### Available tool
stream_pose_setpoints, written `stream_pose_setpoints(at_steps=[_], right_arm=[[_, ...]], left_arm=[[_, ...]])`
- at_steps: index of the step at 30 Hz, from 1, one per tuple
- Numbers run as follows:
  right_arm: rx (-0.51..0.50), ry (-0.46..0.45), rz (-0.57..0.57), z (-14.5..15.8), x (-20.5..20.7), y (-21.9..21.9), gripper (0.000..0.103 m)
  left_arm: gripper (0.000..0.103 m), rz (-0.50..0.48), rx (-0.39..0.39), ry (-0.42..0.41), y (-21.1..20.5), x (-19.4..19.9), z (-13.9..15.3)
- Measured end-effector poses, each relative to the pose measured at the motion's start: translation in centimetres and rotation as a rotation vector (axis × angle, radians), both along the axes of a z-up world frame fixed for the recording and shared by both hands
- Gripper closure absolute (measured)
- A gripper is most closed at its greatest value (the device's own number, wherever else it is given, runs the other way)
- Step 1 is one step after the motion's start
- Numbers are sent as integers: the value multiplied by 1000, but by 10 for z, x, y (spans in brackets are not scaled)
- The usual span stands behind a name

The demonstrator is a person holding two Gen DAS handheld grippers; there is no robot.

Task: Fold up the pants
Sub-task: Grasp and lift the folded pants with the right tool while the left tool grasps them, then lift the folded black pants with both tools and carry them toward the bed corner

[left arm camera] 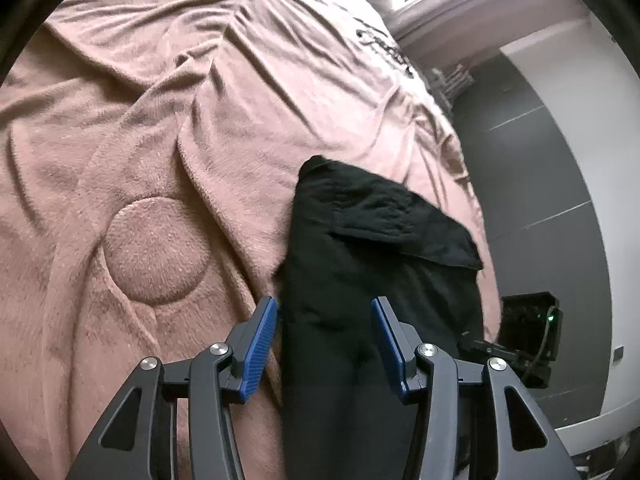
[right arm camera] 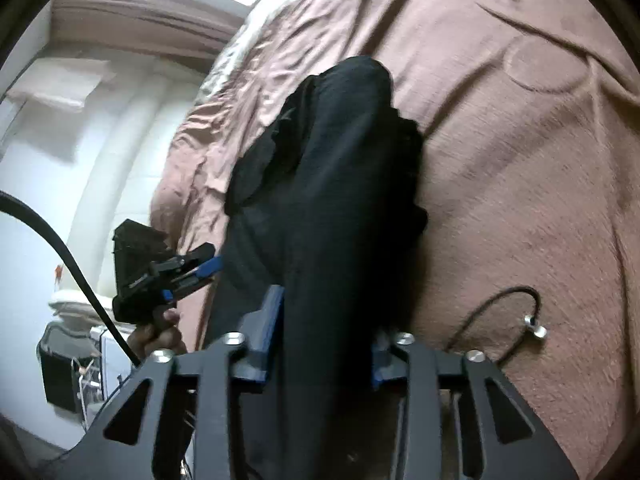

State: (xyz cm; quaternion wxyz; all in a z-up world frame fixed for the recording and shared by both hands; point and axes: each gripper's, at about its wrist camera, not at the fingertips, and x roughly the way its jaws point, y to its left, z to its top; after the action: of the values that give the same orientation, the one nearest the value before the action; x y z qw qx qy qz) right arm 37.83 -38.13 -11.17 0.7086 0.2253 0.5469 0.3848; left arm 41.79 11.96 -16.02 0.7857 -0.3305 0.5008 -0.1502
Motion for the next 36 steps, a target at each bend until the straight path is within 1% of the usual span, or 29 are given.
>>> stream_pose_setpoints(at_steps=[3, 7, 10, 12, 13, 14, 15, 16, 17, 18, 20, 22, 27, 36], right_arm=[[23, 17, -6, -1, -1, -5, 57], [51, 44, 10, -4, 1, -8, 57], [56, 43, 31, -6, 5, -3, 57], [46, 31, 43, -6, 10, 2, 57], [43, 29, 42, -5, 13, 3, 58], [39, 24, 36, -5, 16, 3, 63], [34, 20, 25, -3, 17, 4, 65], [33, 18, 13, -2, 18, 3, 68], [33, 7, 7, 1, 16, 3, 70], [31, -12, 5, 4, 13, 2, 73], [32, -49, 4, 12, 4, 4, 76], [27, -81, 7, 19, -4, 4, 77], [-5, -177, 19, 43, -31, 7, 78], [-31, -305, 4, 83, -77, 4, 79]], left_arm=[[52, -20, -10, 26, -1, 0, -8], [52, -45, -51, 33, -4, -2, -15], [53, -57, -52, 29, -7, -1, -16], [57, -56, -62, 24, -9, 2, -18], [61, -54, -61, 24, -10, 4, -18], [66, -54, -57, 23, -11, 5, -17], [68, -53, -55, 17, -11, 5, -15], [74, -52, -55, 7, -11, 4, -12], [79, -52, -53, -1, -12, 3, -9], [81, -54, -51, -11, -11, 1, -5], [84, -56, -49, -31, -12, -3, 2], [86, -56, -50, -51, -13, -8, 11], [86, -51, -55, -99, -16, -21, 28], [87, -63, -57, -183, -29, -51, 67]])
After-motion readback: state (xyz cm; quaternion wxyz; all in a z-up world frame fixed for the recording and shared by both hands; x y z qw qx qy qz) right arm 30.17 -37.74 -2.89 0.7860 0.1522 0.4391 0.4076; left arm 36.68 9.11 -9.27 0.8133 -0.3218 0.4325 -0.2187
